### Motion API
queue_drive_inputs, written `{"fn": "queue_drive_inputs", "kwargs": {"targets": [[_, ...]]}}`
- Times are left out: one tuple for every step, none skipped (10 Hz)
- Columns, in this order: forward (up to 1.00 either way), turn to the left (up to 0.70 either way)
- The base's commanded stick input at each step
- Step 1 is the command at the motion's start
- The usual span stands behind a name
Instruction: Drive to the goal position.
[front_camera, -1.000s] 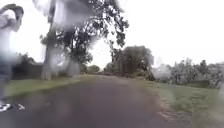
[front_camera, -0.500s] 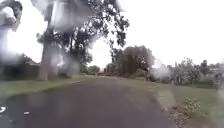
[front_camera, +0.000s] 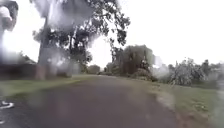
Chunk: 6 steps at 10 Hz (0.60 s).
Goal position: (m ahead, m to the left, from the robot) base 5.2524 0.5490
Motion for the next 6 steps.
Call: {"fn": "queue_drive_inputs", "kwargs": {"targets": [[0.85, 0.00], [0.85, 0.00], [0.85, 0.00], [0.85, 0.00], [0.85, 0.00], [0.85, 0.00]]}}
